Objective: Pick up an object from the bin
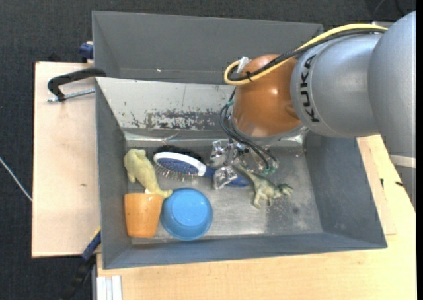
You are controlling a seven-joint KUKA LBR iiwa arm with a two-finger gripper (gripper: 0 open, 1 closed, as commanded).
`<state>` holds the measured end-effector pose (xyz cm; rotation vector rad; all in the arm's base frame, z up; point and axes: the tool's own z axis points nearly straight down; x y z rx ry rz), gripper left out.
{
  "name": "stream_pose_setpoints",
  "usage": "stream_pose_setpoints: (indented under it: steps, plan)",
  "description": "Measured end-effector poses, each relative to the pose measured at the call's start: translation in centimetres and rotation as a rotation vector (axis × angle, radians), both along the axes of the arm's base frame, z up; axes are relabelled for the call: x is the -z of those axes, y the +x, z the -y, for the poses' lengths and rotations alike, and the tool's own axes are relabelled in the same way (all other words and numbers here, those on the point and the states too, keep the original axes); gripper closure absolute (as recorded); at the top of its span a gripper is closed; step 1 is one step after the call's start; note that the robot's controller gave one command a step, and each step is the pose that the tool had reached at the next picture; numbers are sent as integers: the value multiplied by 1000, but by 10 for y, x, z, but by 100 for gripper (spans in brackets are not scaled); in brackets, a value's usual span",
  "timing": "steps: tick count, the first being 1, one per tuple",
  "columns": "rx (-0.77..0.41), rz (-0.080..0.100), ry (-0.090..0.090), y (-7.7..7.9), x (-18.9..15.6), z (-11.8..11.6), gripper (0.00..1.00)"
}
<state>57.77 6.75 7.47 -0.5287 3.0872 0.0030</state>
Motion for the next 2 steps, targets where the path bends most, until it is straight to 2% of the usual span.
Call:
stream_pose_setpoints:
  steps: [1, 2]
  plan:
    - [-30, 5, -1, 2, -99, 0, 100]
    - [-12, 3, -1, 8, -151, -7, 100]
